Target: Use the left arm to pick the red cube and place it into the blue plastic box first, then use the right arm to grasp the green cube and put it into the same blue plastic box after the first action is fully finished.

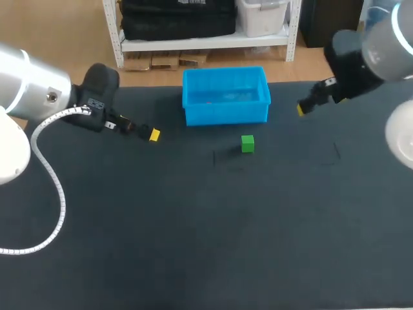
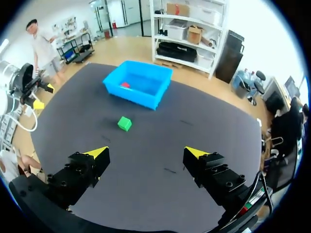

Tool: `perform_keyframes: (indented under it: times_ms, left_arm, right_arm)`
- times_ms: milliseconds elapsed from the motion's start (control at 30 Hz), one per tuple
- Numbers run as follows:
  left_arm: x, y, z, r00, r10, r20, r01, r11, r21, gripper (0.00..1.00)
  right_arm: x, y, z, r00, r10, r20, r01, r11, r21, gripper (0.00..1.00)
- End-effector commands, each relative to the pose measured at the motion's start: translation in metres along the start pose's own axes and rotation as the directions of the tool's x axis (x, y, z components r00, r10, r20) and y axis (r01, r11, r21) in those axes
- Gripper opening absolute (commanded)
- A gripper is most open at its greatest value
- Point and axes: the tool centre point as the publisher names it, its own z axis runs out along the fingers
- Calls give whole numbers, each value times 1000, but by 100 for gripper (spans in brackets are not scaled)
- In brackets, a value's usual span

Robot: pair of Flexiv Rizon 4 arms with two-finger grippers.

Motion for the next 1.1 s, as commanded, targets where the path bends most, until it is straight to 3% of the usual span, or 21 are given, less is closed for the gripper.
perform_keyframes:
  times_ms: [33, 167, 200, 967, 1100]
  left_arm:
    - [1, 1, -1, 1000, 2, 6, -2, 1000, 6, 100]
    - [1, 1, -1, 1000, 2, 6, -2, 1000, 6, 100]
    - [1, 1, -1, 1000, 2, 6, -2, 1000, 6, 100]
    - [1, 1, -1, 1000, 2, 6, -2, 1000, 6, 100]
    - [1, 1, -1, 1000, 2, 6, -2, 1000, 6, 100]
  right_arm:
    - [-9, 10, 16, 999, 25, -46, -19, 991, 136, 100]
    - [-12, 28, 22, 998, 54, -24, -53, 998, 47, 100]
    - [-14, 33, 20, 997, 74, 18, -74, 997, -36, 100]
    - [-14, 33, 20, 997, 74, 18, -74, 997, -36, 100]
    - [-16, 49, 28, 989, 125, -79, -125, 992, 4, 100]
